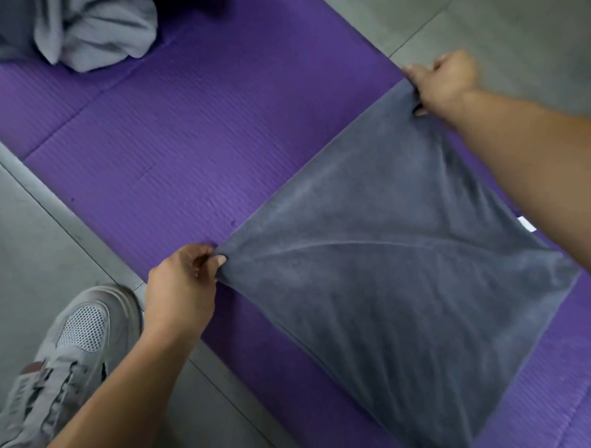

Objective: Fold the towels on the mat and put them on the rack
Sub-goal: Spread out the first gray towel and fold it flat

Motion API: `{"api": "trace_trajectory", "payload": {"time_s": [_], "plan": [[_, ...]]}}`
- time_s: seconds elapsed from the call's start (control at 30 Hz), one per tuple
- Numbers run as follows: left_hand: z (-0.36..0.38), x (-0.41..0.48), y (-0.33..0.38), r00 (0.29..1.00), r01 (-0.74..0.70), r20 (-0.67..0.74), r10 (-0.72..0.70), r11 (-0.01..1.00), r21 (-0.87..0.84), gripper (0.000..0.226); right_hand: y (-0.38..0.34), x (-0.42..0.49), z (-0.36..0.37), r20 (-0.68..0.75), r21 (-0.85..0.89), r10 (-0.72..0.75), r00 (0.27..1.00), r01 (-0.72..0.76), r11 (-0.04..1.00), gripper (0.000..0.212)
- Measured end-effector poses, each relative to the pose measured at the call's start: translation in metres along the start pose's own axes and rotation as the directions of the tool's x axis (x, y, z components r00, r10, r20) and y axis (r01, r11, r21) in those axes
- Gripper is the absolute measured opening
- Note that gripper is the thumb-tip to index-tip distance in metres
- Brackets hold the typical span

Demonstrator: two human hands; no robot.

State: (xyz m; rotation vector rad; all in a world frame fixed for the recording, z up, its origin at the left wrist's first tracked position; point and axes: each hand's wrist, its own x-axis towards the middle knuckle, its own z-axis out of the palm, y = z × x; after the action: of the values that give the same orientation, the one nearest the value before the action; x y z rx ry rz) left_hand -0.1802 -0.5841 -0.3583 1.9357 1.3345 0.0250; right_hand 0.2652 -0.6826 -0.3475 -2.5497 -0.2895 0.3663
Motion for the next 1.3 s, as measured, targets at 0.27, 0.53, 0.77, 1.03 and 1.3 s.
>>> {"api": "trace_trajectory", "payload": {"time_s": [0.27, 0.53, 0.77, 1.03, 1.3], "plan": [[-0.001, -0.012, 0.006, 0.985, 0.171, 0.125, -0.121, 0.806, -0.567, 0.018, -0.022, -0.010, 0.015, 0.167, 0.405, -0.006, 0.986, -0.063, 0.912, 0.017], [0.005, -0.014, 0.006, 0.979, 0.120, -0.121, -0.164, 0.945, -0.306, 0.009, 0.015, -0.034, 0.025, 0.010, 0.090, -0.032, 0.999, 0.031, 0.995, 0.020], [0.050, -0.058, 0.031, 0.868, -0.488, 0.063, 0.492, 0.823, 0.290, 0.058, 0.067, -0.151, 0.029, 0.472, -0.290, -0.469, 0.746, 0.634, 0.717, 0.071], [0.086, -0.060, 0.015, 0.911, -0.394, 0.329, 0.249, 0.762, 0.514, 0.142, 0.072, -0.098, 0.042, 0.465, -0.528, -0.409, 0.785, 0.617, 0.583, 0.080], [0.080, -0.058, 0.030, 0.912, -0.343, 0.388, 0.134, 0.768, 0.541, 0.147, 0.064, -0.107, 0.046, 0.492, -0.512, -0.412, 0.767, 0.638, 0.576, 0.078]]}}
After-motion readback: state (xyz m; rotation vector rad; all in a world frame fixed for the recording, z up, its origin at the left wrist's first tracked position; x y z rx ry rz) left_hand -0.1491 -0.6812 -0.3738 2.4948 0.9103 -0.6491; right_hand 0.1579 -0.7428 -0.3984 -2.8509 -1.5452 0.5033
